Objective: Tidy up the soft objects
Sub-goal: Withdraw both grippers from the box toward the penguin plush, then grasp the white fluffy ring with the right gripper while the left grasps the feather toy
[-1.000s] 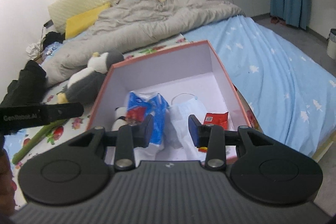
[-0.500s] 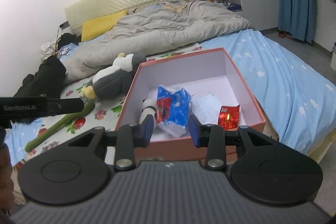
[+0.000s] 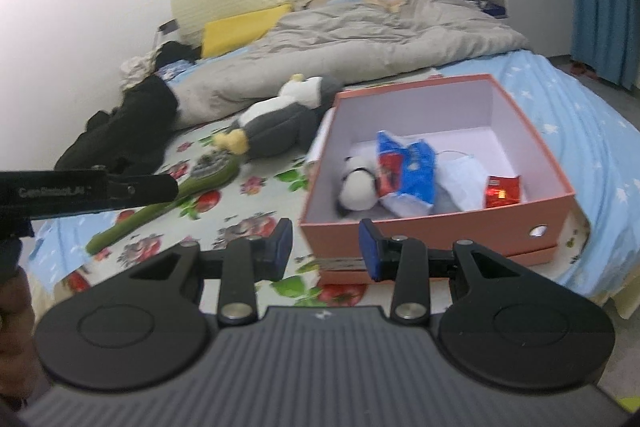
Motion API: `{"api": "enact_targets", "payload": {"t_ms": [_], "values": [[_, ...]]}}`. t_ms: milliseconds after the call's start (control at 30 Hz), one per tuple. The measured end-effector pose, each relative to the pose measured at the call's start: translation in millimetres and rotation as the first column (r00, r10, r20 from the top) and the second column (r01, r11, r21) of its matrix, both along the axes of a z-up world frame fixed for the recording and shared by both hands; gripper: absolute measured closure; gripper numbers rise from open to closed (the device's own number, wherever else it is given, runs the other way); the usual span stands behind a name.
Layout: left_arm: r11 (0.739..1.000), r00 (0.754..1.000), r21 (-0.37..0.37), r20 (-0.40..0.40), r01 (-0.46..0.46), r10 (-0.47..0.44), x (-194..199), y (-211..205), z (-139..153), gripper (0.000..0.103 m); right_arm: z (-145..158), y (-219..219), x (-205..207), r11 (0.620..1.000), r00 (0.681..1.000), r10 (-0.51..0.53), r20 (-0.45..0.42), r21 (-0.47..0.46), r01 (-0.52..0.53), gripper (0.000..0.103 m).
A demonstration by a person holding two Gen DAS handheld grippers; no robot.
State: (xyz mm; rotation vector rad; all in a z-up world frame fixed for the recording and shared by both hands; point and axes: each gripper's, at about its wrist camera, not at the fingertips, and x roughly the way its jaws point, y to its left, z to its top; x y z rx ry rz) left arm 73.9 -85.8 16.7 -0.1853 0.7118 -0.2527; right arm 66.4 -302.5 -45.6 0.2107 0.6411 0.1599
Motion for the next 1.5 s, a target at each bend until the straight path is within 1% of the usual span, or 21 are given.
{"api": "enact_targets", "payload": {"t_ms": [167,267,367,467,533,667,733,833,1000,1067,1133,1333,1500], "values": [[0.998,0.998,-0.007,0.008,-0.064,0.064,-19.5,28.5,-2.4,0.066,0.4,23.4,-8.2,0.998,0.998,0.063,0.015,-0.009,-0.063,0.063],[0.995,0.995,-0.004,0.002,-0.097,0.097,-30.9,46.0,-9.5,0.066,-4.6,37.6,-12.1,0.995,0.995,0.102,0.015,-0.005,-0.102,0.063],[0.992,0.992,0.018,-0.006,-0.129,0.129,-43.6,61.4,-17.4,0.066,-11.5,52.2,-17.8,0.990,0.990,0.141,0.020,-0.003,-0.141,0.063],[0.987,0.986,0.002,-0.027,-0.164,0.164,-52.1,79.7,-29.4,0.066,-17.3,64.5,-25.3,0.986,0.986,0.163,0.038,0.020,-0.164,0.063],[0.983,0.982,-0.004,-0.046,-0.185,0.184,-53.3,90.9,-37.4,0.066,-20.9,73.4,-25.6,0.982,0.982,0.187,0.038,0.015,-0.188,0.063],[0.977,0.973,0.014,-0.083,-0.214,0.214,-42.7,109.2,-52.7,0.066,-33.1,90.0,-17.8,0.974,0.974,0.224,0.006,0.019,-0.225,0.063],[0.975,0.970,0.018,-0.091,-0.223,0.223,-33.3,117.9,-58.1,0.061,-38.1,96.2,-11.9,0.973,0.973,0.231,-0.006,0.022,-0.231,0.063],[0.971,0.967,0.029,-0.093,-0.236,0.238,-16.6,130.2,-64.5,0.059,-44.4,106.3,0.2,0.971,0.971,0.239,-0.019,0.029,-0.238,0.063],[0.966,0.960,0.050,-0.108,-0.253,0.257,21.8,154.0,-74.6,0.057,-52.3,123.4,22.8,0.966,0.966,0.259,-0.023,0.028,-0.258,0.063],[0.964,0.957,0.060,-0.118,-0.258,0.264,40.1,164.6,-77.9,0.056,-54.7,131.3,35.5,0.963,0.963,0.269,-0.023,0.030,-0.268,0.063],[0.964,0.956,0.063,-0.123,-0.260,0.266,57.2,175.6,-80.3,0.050,-56.8,139.6,48.8,0.960,0.960,0.278,-0.017,0.040,-0.278,0.063],[0.960,0.946,0.073,-0.162,-0.271,0.279,119.1,215.5,-93.8,0.049,-65.3,165.7,91.4,0.957,0.958,0.286,-0.006,0.053,-0.286,0.063],[0.962,0.943,0.041,-0.187,-0.271,0.273,185.0,245.0,-110.1,0.049,-73.8,186.6,128.4,0.953,0.955,0.298,0.013,0.046,-0.298,0.063]]}}
